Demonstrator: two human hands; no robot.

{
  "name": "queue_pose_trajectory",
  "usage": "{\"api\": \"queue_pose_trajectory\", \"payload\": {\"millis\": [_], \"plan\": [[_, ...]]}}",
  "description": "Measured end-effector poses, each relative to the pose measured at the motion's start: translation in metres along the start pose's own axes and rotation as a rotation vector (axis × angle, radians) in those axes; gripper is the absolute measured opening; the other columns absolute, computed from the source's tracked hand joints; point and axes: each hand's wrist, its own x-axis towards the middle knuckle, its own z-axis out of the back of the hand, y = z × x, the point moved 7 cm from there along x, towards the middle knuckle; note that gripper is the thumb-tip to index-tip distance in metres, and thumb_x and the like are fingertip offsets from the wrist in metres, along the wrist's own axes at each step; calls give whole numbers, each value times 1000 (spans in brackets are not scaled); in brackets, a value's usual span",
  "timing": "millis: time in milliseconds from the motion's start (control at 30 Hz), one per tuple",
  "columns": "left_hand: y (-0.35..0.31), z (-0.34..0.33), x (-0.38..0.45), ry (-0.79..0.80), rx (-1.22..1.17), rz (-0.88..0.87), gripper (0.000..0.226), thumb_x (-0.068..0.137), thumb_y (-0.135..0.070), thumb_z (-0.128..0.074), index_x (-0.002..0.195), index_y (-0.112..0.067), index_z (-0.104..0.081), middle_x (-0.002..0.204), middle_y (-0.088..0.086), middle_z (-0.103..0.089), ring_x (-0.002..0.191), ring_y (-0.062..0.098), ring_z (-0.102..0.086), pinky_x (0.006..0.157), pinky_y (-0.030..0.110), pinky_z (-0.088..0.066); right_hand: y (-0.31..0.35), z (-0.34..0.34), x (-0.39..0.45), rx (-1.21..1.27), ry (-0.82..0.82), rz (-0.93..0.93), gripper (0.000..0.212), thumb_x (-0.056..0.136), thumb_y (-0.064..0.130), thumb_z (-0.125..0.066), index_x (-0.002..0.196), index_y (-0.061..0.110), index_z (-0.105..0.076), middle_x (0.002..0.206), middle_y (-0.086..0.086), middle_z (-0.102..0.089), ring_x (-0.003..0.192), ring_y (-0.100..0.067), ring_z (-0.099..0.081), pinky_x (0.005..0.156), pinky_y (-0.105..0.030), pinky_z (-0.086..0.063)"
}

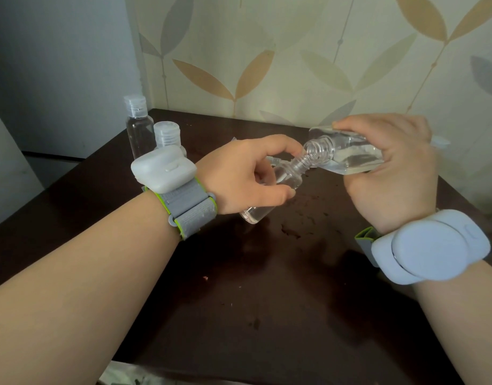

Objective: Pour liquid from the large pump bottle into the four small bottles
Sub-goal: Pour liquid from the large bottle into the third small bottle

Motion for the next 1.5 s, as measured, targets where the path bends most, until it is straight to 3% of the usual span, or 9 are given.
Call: {"api": "queue_pose_trajectory", "payload": {"millis": [200,433,533,1167,1367,1500], "plan": [[1,0,0,9,9,-8,33,66,-36,-63,88,-51,-43,58,-5,-59,47,4,-42,57,14,-38,0,0,0,13,2,-10,45,62,-15,-60,96,13,-69,92,-3,-62,98,-38,-48,88,-66,-33],[1,-1,0,6,12,0,32,64,-38,-59,88,-52,-43,64,1,-64,48,6,-41,59,18,-39,0,0,0,18,1,-14,45,62,-15,-59,97,12,-69,93,-7,-64,98,-39,-47,88,-67,-33],[0,-1,0,2,12,2,32,64,-39,-59,88,-52,-43,63,0,-63,50,8,-41,60,20,-40,0,1,-1,19,2,-17,47,61,-15,-57,97,12,-69,92,-1,-61,99,-37,-46,89,-66,-33],[-2,-1,0,4,31,6,33,63,-40,-59,89,-53,-42,62,-4,-63,51,9,-44,63,25,-43,1,1,-1,11,-12,3,41,64,-12,-60,96,12,-69,93,-7,-65,98,-39,-48,87,-66,-35],[-2,0,-1,0,26,7,33,63,-40,-59,88,-53,-43,60,-5,-61,50,7,-42,62,23,-42,2,1,0,18,-4,-4,45,62,-14,-58,96,12,-69,91,2,-58,99,-38,-47,88,-66,-33],[-2,1,0,-2,29,1,34,70,-36,-66,91,-51,-43,61,-4,-61,50,7,-42,62,23,-42,2,2,0,13,-10,-7,44,62,-14,-59,96,12,-69,93,-5,-64,98,-39,-48,88,-66,-33]]}}
